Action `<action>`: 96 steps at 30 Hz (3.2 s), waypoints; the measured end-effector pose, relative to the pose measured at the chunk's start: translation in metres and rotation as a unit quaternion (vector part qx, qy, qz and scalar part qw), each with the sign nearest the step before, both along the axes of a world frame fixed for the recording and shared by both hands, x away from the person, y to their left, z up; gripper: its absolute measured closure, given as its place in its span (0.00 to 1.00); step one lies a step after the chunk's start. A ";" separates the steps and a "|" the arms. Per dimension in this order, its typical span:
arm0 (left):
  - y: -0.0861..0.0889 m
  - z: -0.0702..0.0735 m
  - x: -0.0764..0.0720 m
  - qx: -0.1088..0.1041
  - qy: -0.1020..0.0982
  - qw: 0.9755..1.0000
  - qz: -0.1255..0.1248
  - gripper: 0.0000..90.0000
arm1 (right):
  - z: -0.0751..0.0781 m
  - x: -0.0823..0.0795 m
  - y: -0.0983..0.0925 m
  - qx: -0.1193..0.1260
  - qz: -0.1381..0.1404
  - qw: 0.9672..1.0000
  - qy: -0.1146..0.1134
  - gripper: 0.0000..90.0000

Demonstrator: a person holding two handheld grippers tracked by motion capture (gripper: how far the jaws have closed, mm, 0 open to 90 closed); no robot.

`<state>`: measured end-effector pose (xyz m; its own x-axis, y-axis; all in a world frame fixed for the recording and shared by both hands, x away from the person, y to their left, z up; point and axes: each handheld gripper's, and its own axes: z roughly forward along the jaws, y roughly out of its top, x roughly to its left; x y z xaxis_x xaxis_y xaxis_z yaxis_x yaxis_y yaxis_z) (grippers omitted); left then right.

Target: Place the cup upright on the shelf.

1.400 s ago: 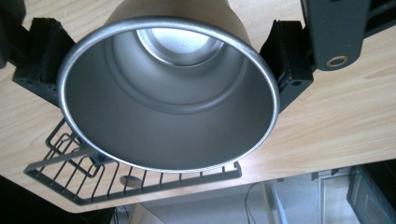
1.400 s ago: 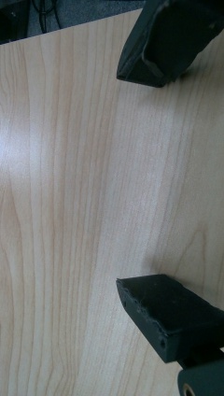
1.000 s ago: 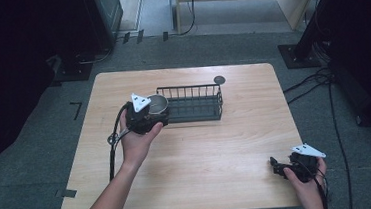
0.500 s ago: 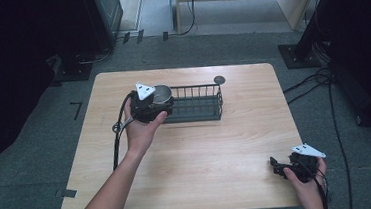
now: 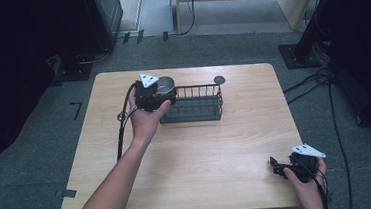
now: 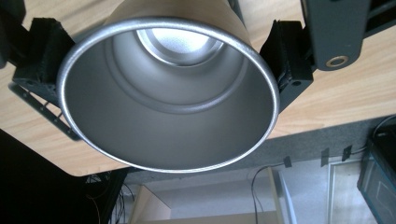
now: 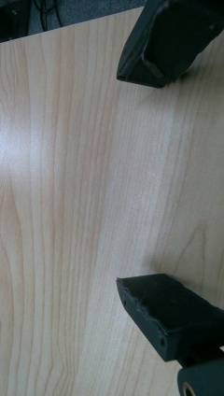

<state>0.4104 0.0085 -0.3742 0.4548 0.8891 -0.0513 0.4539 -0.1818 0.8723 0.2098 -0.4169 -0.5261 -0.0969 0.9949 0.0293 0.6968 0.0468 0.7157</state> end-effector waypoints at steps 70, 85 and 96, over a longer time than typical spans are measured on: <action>-0.006 -0.052 0.023 0.029 0.061 0.998 0.000 0.04 | 0.000 -0.001 0.000 0.000 0.000 1.000 -0.003 0.05; 0.026 -0.043 0.001 0.002 0.048 0.999 -0.012 0.02 | 0.000 -0.001 0.000 0.000 0.000 1.000 -0.003 0.05; 0.041 -0.033 -0.022 -0.007 0.031 0.999 -0.020 0.02 | 0.000 -0.001 0.000 0.000 -0.001 1.000 -0.003 0.05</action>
<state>0.3887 0.0493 -0.4075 0.4855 0.8693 -0.0922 0.4992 -0.1891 0.8456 0.2092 -0.4170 -0.5259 -0.0960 0.9950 0.0287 0.6927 0.0461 0.7197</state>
